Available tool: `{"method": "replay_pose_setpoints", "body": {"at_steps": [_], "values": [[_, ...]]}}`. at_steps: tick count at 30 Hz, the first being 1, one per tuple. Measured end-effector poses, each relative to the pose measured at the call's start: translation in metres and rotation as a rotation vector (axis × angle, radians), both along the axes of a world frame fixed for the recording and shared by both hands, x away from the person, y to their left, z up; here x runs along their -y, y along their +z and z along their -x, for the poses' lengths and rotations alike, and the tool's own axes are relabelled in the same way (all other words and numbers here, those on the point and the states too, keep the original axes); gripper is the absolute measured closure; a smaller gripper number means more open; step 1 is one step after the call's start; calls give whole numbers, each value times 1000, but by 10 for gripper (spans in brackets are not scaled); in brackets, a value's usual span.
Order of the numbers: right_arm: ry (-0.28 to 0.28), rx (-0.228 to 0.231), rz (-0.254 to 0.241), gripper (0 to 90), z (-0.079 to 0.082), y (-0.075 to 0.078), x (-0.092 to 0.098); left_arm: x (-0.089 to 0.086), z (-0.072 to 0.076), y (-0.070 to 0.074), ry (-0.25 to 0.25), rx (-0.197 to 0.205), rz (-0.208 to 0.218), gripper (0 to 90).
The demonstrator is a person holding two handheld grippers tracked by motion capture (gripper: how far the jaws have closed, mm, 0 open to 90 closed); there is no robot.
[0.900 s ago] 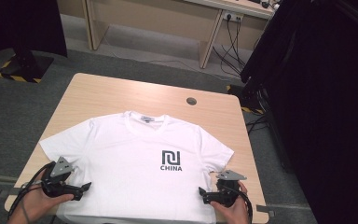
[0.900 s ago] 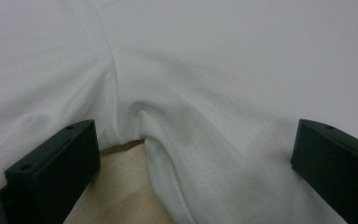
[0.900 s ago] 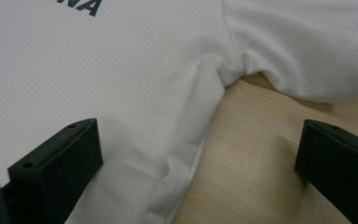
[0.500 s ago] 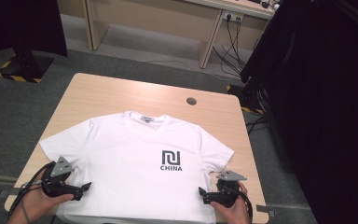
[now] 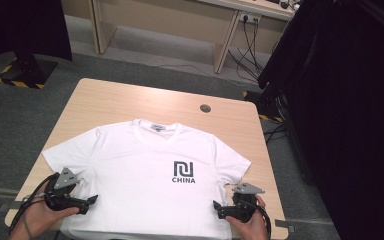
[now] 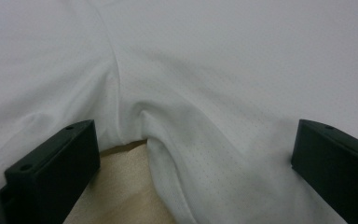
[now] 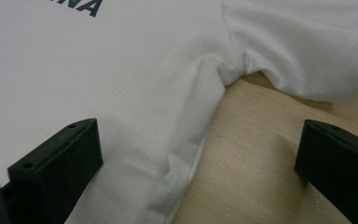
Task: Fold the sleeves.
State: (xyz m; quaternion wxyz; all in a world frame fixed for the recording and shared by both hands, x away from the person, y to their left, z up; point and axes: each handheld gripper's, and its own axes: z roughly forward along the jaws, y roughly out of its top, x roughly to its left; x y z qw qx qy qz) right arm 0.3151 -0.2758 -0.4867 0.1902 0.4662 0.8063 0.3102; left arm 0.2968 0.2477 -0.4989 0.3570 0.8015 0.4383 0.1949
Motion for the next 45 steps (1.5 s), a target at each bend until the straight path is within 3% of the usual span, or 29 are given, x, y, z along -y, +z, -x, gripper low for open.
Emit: {"method": "replay_pose_setpoints", "body": {"at_steps": [5, 11, 19, 34, 45], "values": [[0, 0, 0, 8, 0, 0, 0, -2, 1, 3, 0, -5, 1, 45], [1, 4, -2, 8, 0, 0, 0, -8, 2, 13, 18, 23, 11, 48], [2, 2, -1, 8, 0, 0, 0, -24, -1, 20, 79, 38, 1, 49], [4, 3, -2, 8, 0, 0, 1, -51, -13, 25, 199, 21, -36, 86], [5, 1, 0, 7, 0, 0, 0, -61, -27, 21, 242, -7, -40, 114]]}}
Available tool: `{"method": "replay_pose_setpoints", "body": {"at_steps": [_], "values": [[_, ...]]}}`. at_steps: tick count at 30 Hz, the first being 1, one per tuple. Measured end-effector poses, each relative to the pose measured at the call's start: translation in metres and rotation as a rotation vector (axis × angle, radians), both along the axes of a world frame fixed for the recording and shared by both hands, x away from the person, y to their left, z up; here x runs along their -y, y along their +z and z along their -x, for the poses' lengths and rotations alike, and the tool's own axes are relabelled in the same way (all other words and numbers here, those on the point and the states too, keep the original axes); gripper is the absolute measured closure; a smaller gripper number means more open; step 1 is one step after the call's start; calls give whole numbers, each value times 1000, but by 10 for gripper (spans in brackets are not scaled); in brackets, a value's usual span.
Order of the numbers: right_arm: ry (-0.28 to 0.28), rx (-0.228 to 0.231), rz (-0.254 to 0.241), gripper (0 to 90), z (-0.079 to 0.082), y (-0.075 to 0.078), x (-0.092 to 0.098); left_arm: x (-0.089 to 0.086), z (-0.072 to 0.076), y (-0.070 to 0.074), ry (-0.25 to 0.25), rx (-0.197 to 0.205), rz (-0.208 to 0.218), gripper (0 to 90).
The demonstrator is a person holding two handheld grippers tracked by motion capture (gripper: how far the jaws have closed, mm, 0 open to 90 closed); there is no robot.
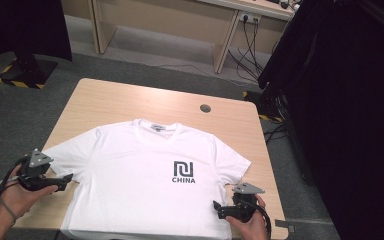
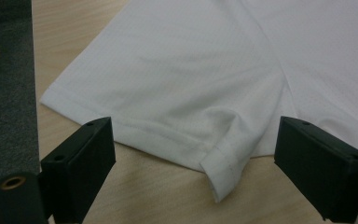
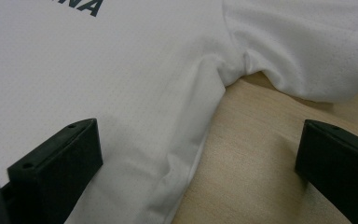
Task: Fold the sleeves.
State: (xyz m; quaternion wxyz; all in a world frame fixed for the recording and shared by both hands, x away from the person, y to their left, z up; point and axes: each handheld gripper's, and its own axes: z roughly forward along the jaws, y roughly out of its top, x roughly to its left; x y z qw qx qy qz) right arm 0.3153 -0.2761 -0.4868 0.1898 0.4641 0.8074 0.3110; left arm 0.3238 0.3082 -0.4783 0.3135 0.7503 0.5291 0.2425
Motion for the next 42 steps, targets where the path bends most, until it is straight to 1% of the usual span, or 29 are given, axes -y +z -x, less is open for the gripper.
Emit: {"method": "replay_pose_setpoints", "body": {"at_steps": [4, 8, 13, 16, 18, 29, 32, 36, 37, 42], "values": [[0, 1, -1, 7, 0, 0, 0, -2, -7, 1, 11, -6, -7, 124], [1, 1, -1, 7, 0, 0, 0, -3, -18, 3, 20, -6, -3, 127], [1, 0, -1, 7, 0, 0, 0, -4, -26, 5, 20, -11, -13, 139], [1, 0, -1, 7, 0, 0, 0, -5, -32, 6, 14, -12, -6, 141], [2, 2, -1, 7, 0, 0, 0, -5, -36, 5, 20, -11, -22, 142], [3, 5, -3, 7, -1, 0, 0, -13, -45, 4, 33, -14, -33, 142], [4, 5, -3, 7, -1, 0, 0, -15, -47, 2, 35, -22, -43, 142], [4, 5, -4, 7, -1, 0, 0, -17, -52, 2, 45, -21, -55, 141], [5, 5, -3, 7, -1, 0, 0, -18, -53, 2, 49, -24, -60, 141], [6, 6, -3, 7, -1, -1, 0, -22, -58, -3, 60, -44, -53, 149]]}}
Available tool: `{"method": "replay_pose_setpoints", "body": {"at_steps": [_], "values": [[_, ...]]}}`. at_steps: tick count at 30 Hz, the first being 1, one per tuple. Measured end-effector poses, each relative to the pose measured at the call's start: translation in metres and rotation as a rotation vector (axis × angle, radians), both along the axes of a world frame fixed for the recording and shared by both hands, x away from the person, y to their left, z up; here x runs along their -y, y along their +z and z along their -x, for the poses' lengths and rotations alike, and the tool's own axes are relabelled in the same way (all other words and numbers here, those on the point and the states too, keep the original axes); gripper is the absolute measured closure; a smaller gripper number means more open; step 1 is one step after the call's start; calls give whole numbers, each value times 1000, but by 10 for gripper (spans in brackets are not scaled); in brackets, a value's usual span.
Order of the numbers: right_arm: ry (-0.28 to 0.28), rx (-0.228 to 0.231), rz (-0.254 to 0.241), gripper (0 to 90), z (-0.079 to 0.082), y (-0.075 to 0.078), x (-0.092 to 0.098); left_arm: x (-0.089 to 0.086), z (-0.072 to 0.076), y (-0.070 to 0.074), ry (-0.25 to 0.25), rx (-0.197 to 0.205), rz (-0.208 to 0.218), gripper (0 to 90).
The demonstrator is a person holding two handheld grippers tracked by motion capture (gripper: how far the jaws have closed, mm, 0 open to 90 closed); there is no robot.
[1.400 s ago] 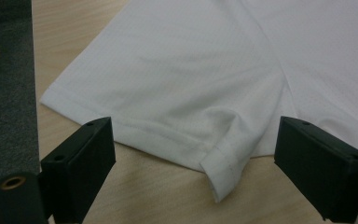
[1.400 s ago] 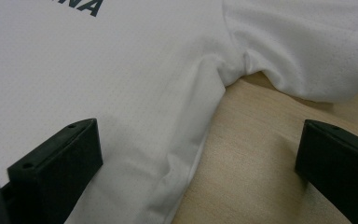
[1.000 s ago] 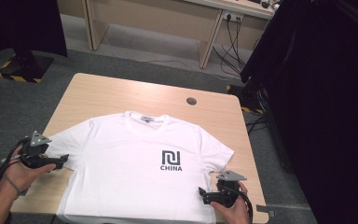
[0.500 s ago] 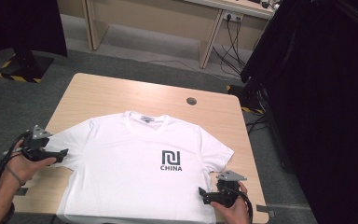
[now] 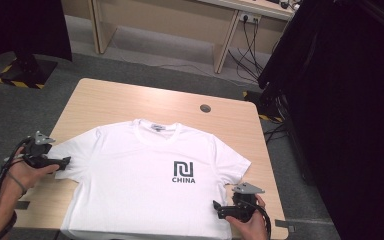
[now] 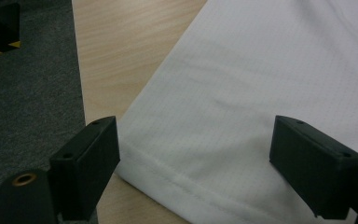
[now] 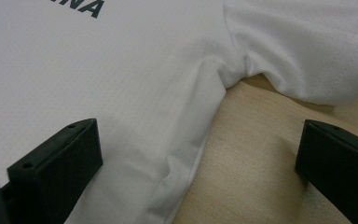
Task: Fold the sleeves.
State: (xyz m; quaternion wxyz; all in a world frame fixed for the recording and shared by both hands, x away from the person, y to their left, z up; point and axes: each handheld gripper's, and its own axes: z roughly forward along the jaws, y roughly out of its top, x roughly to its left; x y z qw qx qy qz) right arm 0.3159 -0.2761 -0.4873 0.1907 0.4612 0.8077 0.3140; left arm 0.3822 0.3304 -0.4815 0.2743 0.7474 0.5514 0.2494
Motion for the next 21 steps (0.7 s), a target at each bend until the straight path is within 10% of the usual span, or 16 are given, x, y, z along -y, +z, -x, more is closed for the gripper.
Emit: {"method": "replay_pose_setpoints", "body": {"at_steps": [9, 21], "values": [[-1, 4, -2, 6, 0, 0, -1, -9, 0, 6, 24, 27, 19, 199], [2, 9, -5, 7, 0, -1, 0, -4, 4, -4, -56, 74, 61, 806]]}}
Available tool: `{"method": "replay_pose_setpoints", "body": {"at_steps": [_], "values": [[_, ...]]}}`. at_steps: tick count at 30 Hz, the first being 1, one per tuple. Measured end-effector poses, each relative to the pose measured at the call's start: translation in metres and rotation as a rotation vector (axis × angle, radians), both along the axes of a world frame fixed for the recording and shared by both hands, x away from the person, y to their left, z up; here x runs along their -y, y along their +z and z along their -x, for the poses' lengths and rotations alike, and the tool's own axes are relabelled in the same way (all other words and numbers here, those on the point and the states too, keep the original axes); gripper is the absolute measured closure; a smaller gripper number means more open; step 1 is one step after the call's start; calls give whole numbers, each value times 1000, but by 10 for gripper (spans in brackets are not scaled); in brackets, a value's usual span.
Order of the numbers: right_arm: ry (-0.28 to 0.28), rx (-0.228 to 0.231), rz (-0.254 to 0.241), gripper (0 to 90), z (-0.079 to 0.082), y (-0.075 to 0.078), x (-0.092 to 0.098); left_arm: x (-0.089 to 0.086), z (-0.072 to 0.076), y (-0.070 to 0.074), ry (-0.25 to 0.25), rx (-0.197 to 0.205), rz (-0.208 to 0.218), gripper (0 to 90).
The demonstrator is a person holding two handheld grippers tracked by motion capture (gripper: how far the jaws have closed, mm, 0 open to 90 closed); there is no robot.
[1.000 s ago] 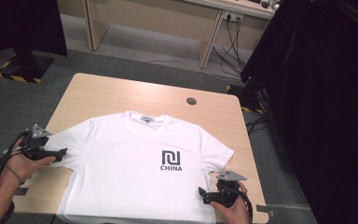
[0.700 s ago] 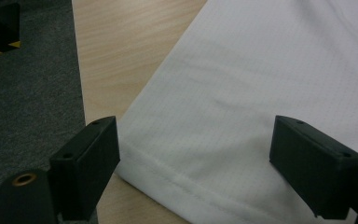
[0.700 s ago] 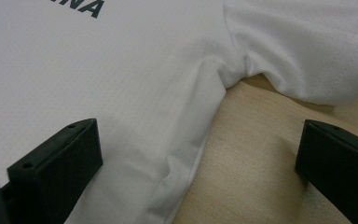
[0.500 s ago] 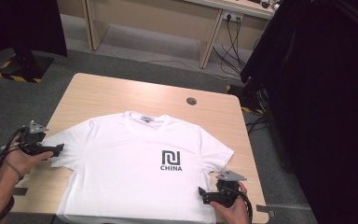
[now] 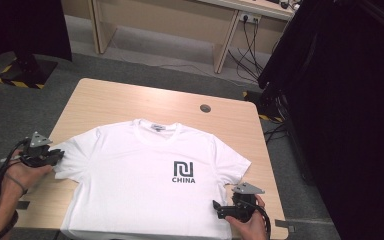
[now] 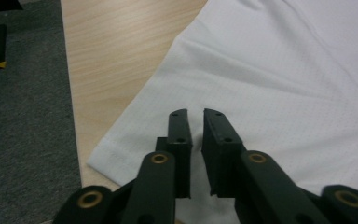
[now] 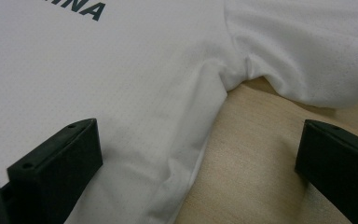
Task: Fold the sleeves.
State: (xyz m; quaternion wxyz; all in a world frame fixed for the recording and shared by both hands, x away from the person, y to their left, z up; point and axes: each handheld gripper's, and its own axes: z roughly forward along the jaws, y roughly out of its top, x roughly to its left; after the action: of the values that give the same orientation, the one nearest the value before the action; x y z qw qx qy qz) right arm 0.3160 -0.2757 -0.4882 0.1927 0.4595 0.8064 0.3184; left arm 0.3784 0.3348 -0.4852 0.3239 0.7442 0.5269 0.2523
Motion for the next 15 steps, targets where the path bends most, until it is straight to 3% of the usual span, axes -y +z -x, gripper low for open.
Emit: {"method": "replay_pose_setpoints", "body": {"at_steps": [3, 6, 9, 11, 15], "values": [[0, 0, 0, 6, 0, 0, 0, 0, 0, 1, -8, -2, 11, 818], [1, 1, 0, 6, 0, 0, 0, -2, 2, 4, -2, 1, 20, 753], [1, 1, 0, 6, 0, 0, 0, -6, 3, 6, 39, 2, 16, 598], [1, 2, -1, 7, 0, 0, 0, -7, 3, 6, 48, -11, 8, 571], [1, 2, -1, 6, 0, 0, 0, -8, 2, 4, 94, -28, 17, 412]]}}
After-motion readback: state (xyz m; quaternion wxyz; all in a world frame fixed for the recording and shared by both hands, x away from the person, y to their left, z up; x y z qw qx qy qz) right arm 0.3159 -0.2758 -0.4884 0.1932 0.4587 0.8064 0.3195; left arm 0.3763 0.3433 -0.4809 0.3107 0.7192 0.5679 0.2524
